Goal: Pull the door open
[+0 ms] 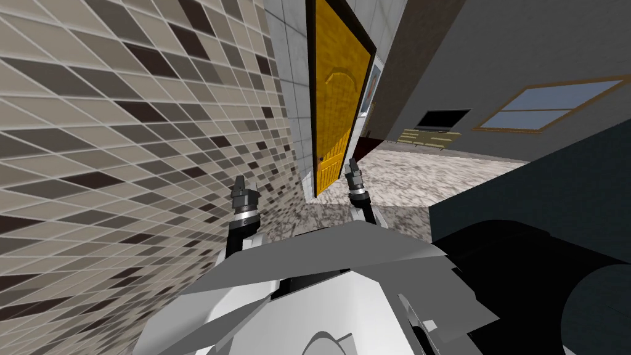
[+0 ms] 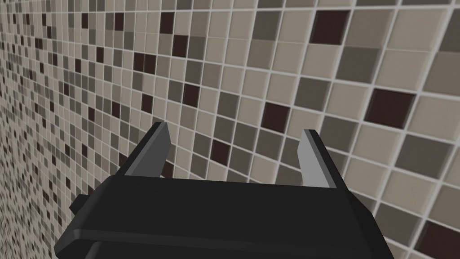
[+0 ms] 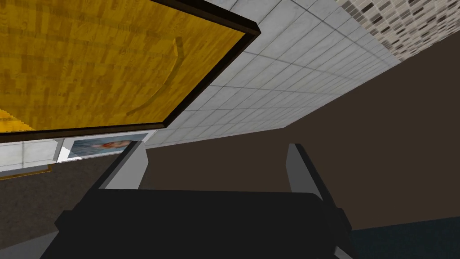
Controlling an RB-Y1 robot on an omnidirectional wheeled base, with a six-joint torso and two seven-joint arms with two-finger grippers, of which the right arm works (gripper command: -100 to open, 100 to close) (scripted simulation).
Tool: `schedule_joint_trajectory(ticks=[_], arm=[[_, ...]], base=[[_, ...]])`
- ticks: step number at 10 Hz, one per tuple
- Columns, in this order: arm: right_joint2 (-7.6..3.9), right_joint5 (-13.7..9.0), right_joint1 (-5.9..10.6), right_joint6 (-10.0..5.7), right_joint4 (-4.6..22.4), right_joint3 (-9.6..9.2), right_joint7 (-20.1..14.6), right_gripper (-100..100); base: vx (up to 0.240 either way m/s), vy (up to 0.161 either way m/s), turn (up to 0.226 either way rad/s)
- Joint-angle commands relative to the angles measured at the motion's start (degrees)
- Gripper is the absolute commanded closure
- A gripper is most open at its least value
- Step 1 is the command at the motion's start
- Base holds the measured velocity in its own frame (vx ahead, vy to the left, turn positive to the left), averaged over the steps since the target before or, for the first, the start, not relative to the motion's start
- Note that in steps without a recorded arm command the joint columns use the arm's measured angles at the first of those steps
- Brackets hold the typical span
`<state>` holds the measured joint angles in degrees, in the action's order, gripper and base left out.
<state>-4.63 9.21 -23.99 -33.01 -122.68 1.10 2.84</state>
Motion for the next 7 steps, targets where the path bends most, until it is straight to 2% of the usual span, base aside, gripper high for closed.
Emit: schedule_joint_trajectory(ticks=[1, 7], arm=[[-0.45, 1.22, 0.81, 0.19, 2.06, -0.11, 1.78, -100], [-2.19, 5.98, 4.40, 1.18, 10.24, -0.43, 8.43, -100]], base=[[0.084, -0.057, 0.058], [0.091, -0.080, 0.069]])
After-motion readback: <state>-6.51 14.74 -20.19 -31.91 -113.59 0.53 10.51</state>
